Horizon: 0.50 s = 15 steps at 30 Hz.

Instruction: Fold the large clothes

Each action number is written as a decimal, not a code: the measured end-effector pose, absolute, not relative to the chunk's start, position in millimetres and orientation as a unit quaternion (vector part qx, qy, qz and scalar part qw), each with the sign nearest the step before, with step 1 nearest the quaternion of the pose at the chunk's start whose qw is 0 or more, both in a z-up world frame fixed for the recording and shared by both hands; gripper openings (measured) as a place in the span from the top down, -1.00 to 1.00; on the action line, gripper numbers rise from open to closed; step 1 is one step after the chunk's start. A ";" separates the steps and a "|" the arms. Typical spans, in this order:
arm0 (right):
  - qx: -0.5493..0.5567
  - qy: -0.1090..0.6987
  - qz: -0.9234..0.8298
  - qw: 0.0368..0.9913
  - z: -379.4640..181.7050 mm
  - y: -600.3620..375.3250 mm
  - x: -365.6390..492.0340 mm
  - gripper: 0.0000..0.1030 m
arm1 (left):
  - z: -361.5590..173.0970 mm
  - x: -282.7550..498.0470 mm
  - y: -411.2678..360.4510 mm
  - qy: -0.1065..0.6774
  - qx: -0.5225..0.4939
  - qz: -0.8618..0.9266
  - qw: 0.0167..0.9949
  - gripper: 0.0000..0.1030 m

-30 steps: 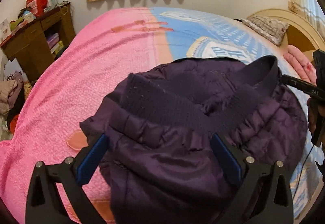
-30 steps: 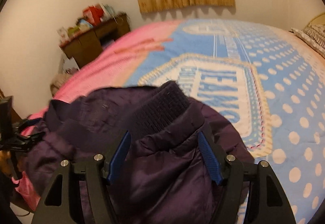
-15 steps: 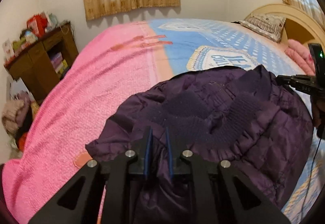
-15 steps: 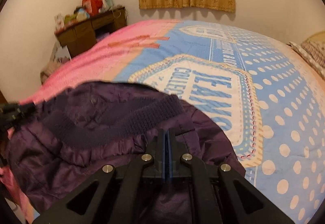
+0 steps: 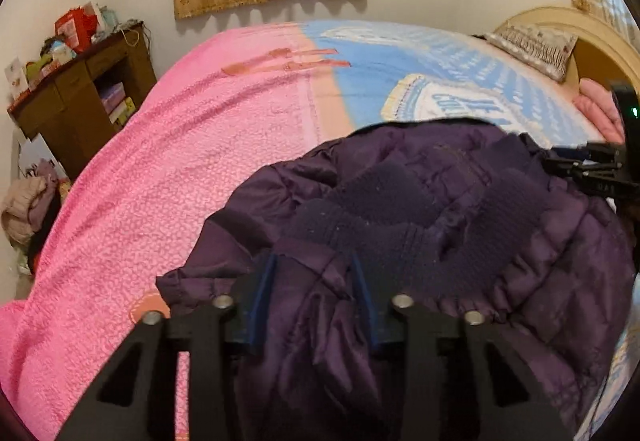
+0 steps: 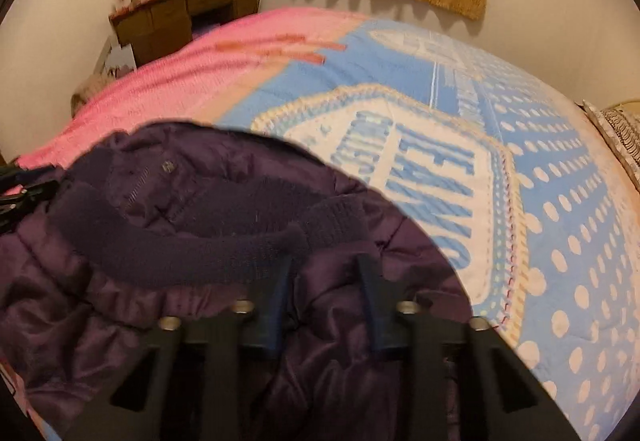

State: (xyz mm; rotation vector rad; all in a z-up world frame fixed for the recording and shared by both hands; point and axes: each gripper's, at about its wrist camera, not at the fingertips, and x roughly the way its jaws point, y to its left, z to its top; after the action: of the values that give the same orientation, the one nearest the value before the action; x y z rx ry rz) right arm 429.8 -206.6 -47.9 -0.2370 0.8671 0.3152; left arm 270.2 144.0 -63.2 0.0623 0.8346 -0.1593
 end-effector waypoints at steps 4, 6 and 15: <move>-0.106 0.357 0.136 0.918 -16.7 -221.8 409.2 0.57 | -45.2 261.4 150.2 0.371 0.020 -0.074 0.925 0.47; -0.097 0.334 0.131 0.928 -0.5 -228.9 402.5 0.57 | -31.0 258.2 152.6 0.351 0.006 -0.071 0.934 0.47; -0.074 0.274 0.081 0.955 32.6 -243.3 394.1 0.69 | -2.4 273.2 160.5 0.304 -0.036 -0.069 0.949 0.48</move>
State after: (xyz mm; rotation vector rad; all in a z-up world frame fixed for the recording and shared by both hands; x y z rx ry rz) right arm 394.1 -243.3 32.6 -0.1495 0.5562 0.1645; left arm 273.2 160.5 -2.4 -0.0729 0.6188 -0.1402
